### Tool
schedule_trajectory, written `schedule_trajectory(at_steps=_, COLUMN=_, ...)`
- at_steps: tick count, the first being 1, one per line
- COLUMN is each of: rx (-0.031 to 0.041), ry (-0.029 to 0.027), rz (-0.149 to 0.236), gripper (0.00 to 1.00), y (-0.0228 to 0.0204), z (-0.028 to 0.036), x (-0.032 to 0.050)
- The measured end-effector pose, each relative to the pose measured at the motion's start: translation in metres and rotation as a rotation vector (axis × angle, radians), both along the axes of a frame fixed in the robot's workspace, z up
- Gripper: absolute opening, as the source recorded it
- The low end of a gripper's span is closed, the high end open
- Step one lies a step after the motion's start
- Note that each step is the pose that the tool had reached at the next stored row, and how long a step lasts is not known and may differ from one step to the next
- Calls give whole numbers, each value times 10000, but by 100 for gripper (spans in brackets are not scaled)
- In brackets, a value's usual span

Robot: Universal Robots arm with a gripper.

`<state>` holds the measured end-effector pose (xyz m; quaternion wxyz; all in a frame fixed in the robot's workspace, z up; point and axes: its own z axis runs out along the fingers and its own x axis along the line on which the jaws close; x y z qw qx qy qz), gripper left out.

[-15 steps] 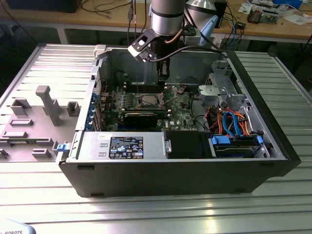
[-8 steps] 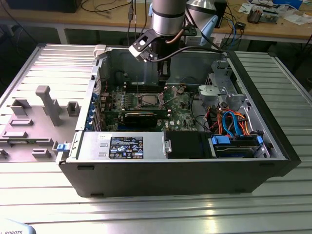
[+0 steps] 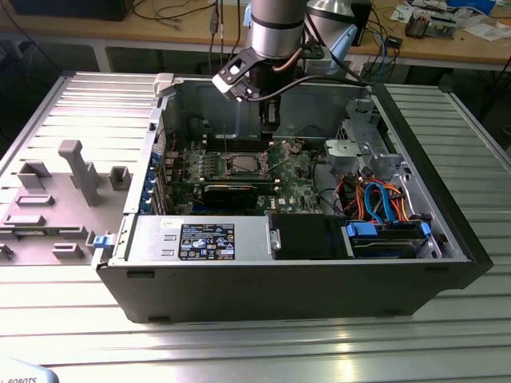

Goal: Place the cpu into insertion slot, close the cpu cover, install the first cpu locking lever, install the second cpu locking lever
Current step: 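Close the cpu cover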

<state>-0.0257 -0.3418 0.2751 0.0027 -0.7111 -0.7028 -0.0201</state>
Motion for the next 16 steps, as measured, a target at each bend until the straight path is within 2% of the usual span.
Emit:
schedule_trajectory(at_steps=5, rx=0, ry=8, rz=-1, gripper=11, y=0, z=-17, x=46)
schedule_trajectory(at_steps=9, rx=-2, ry=93, rz=4, gripper=11, y=0, z=-34, x=186)
schedule_trajectory(at_steps=11, rx=-4, ry=96, rz=471, gripper=11, y=0, z=-39, x=206)
schedule_trajectory(at_steps=16, rx=-3, ry=113, rz=481, gripper=11, y=0, z=-41, x=240)
